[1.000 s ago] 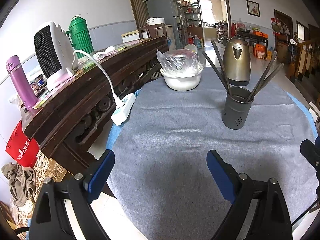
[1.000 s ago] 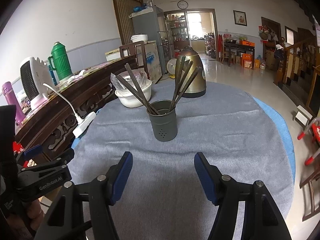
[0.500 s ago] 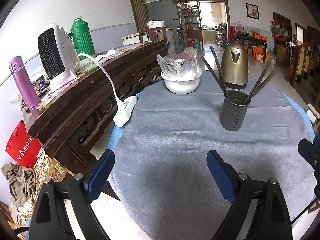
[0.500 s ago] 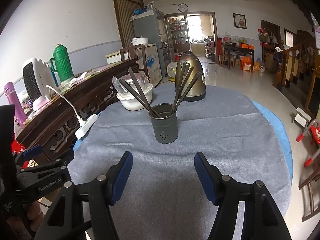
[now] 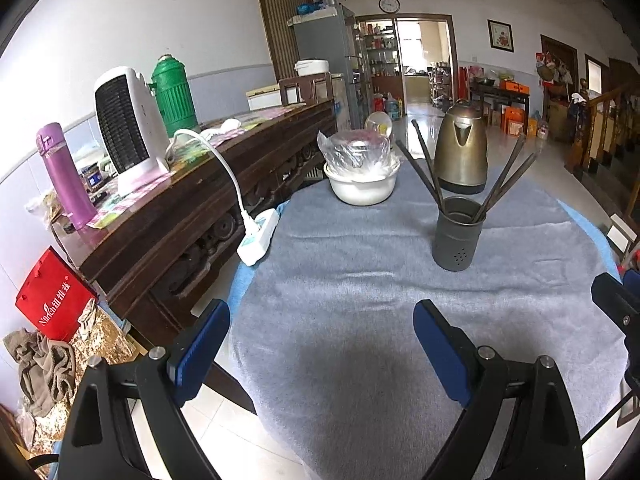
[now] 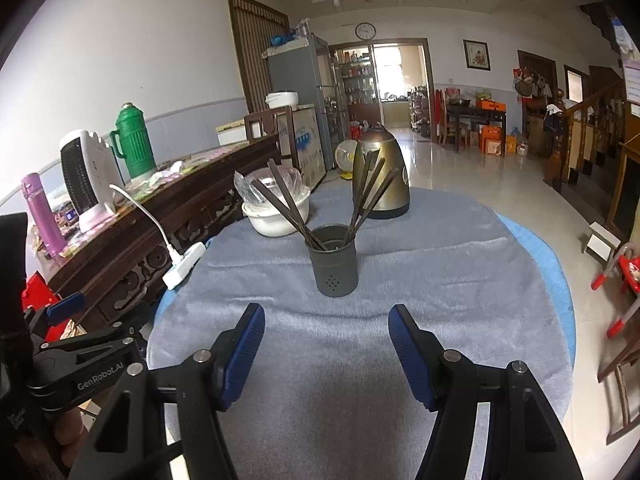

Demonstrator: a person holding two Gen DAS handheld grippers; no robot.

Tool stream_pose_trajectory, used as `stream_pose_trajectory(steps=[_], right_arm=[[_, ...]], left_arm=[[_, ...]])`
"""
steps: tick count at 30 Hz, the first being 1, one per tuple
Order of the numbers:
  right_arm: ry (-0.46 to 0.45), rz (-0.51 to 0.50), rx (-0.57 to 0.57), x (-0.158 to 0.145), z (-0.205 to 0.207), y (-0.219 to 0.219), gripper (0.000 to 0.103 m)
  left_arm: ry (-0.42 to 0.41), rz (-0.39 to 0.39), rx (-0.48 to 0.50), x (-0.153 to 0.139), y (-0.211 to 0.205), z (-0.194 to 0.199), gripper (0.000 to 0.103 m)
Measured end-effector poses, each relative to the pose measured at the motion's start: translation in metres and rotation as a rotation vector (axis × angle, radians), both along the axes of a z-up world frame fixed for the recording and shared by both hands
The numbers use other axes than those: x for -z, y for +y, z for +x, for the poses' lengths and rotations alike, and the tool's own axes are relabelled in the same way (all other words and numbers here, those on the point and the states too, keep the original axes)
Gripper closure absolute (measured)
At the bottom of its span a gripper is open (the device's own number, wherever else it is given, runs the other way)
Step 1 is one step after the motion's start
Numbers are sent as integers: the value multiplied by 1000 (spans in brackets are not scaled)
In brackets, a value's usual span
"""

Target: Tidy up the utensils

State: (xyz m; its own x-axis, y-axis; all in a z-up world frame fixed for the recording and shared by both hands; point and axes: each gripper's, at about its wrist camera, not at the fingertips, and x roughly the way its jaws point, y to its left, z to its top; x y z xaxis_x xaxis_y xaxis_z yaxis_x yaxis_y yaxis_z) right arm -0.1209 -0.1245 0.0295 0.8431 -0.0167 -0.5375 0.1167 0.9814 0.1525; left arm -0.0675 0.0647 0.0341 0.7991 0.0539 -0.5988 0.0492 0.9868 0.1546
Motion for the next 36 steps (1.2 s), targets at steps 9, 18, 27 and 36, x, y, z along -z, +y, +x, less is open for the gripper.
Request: stream_pose_trajectory(steps=[9, 18, 27, 36], right_arm=[[-28, 0, -6, -8, -9, 0, 35], [-20, 8, 4, -5, -1, -7, 35], [-9, 18, -5, -1, 24, -9, 35], [3, 22, 13, 6, 41, -16, 35]], left_arm=[[-23, 8, -6, -8, 0, -11, 10], [-21, 23, 3, -9, -6, -2, 10], [-1, 37, -14, -5, -8, 18, 10], [25, 39, -14, 2, -10, 35, 10]])
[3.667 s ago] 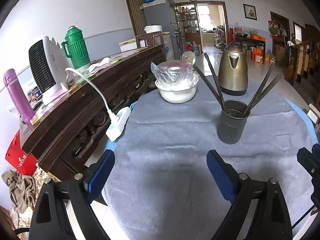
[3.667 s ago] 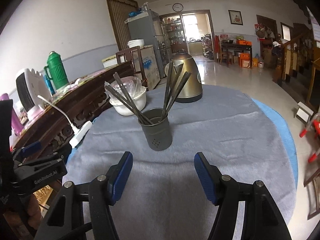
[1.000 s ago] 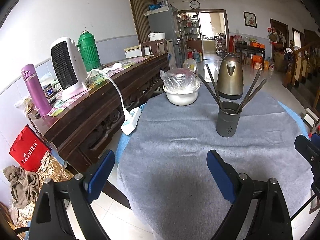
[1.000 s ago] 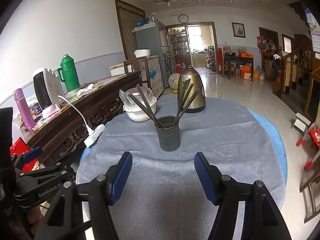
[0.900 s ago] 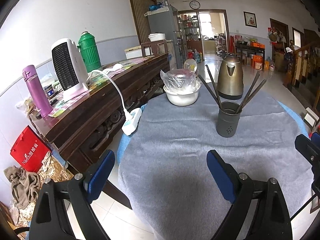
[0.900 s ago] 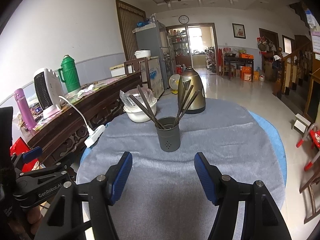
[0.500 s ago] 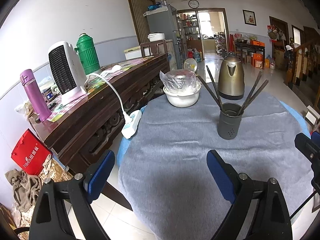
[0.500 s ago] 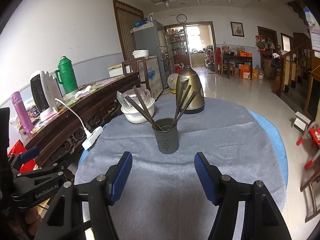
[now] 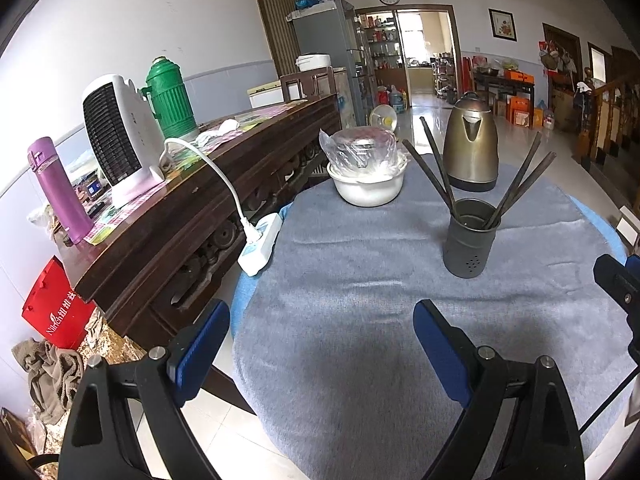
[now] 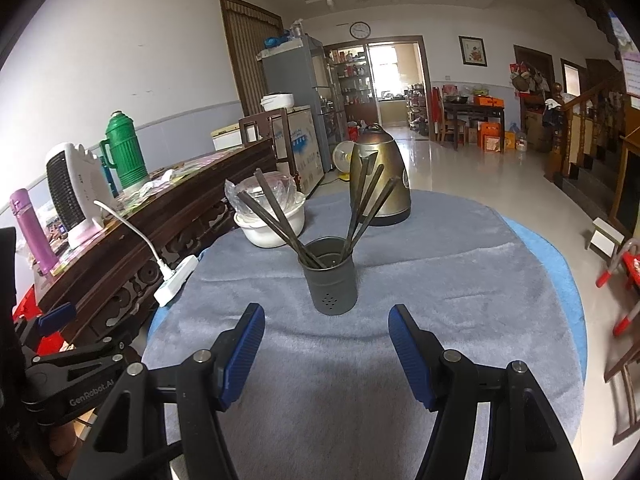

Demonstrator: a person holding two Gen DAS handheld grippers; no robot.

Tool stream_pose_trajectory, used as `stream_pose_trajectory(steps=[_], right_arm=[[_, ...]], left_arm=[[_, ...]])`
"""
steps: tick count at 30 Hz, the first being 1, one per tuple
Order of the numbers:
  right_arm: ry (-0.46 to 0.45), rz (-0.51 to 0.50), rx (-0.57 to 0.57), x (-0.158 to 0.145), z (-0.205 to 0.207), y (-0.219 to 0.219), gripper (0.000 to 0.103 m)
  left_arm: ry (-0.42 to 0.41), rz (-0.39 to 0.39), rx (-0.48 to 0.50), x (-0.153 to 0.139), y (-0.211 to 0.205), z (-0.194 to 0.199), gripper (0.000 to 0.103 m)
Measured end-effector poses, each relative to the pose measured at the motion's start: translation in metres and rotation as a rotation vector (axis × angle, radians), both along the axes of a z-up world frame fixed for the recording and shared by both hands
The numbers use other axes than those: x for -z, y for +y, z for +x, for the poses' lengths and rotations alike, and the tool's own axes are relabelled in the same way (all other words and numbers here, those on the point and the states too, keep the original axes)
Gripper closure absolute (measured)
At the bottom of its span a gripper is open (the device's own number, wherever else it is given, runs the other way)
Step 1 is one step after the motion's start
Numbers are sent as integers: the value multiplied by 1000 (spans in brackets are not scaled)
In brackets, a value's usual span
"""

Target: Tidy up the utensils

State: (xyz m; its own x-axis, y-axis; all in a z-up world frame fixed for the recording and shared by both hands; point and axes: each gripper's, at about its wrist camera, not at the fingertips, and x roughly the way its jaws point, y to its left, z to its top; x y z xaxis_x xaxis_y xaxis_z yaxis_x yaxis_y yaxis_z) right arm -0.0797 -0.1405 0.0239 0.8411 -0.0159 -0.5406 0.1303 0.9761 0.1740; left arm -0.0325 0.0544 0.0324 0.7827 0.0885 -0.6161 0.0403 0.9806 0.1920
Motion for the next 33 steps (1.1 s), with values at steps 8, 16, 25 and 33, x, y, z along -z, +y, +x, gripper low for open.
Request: stream_pose_trajectory(steps=[8, 16, 25, 33], right_arm=[[-10, -32, 14, -6, 6, 6, 35], [-15, -51, 9, -12, 12, 20, 35], [-19, -85, 4, -18, 14, 40, 35], [-8, -100, 24, -18, 11, 48, 35]], left_arm=[[-9, -12, 20, -4, 2, 7, 10], [-21, -29, 21, -9, 13, 10, 10], [-24, -55, 20, -11, 28, 10, 10], [-32, -75, 43, -14, 35, 8, 10]])
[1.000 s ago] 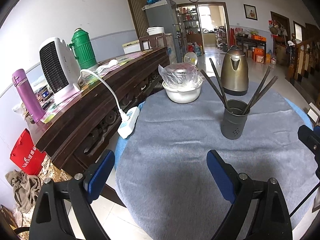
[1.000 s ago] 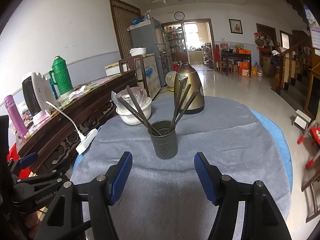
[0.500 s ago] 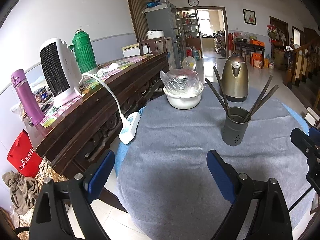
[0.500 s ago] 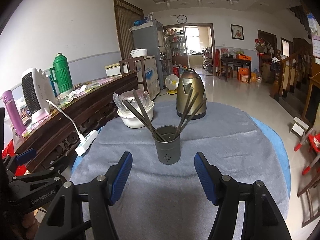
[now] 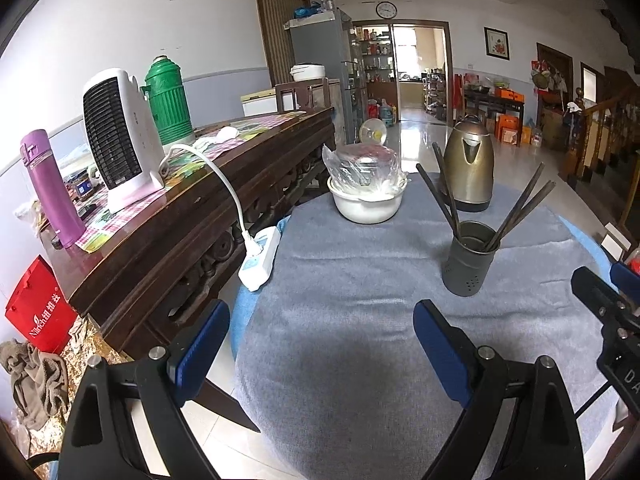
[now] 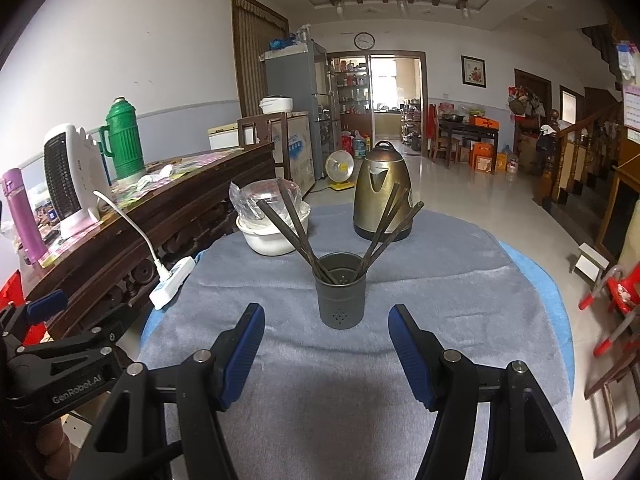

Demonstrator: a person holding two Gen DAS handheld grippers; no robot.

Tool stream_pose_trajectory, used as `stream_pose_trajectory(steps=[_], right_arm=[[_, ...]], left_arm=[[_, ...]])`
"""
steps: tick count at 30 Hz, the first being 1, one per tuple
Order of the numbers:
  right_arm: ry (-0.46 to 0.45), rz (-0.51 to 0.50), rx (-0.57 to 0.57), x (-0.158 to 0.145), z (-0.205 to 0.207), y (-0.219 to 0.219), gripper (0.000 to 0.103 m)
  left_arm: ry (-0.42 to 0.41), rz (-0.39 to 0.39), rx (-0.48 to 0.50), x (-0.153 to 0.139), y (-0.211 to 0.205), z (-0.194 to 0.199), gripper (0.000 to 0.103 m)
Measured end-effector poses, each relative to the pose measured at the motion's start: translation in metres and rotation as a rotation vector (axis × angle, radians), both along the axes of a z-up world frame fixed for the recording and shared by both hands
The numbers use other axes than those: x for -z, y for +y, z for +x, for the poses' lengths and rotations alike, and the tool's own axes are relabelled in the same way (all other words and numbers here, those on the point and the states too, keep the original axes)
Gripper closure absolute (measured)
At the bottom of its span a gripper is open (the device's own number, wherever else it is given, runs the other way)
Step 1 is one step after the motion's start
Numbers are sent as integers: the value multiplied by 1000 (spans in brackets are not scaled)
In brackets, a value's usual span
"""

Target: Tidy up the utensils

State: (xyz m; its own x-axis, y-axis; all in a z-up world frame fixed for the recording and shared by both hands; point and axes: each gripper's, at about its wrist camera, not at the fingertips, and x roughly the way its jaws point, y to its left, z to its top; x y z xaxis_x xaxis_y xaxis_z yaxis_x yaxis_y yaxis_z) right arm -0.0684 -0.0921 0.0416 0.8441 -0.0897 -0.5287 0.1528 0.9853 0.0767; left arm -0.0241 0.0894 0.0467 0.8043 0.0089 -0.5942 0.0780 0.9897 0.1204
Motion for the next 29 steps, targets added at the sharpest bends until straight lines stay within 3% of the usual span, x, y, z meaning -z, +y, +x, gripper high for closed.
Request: stream_pose_trajectory(steps=[10, 29], right_arm=[[-14, -4, 10, 0, -1, 7, 35], [18, 62, 25, 15, 23, -23, 35]], left_arm=[[3, -1, 21, -2, 1, 3, 10], [43, -1, 26, 7, -18, 27, 10]])
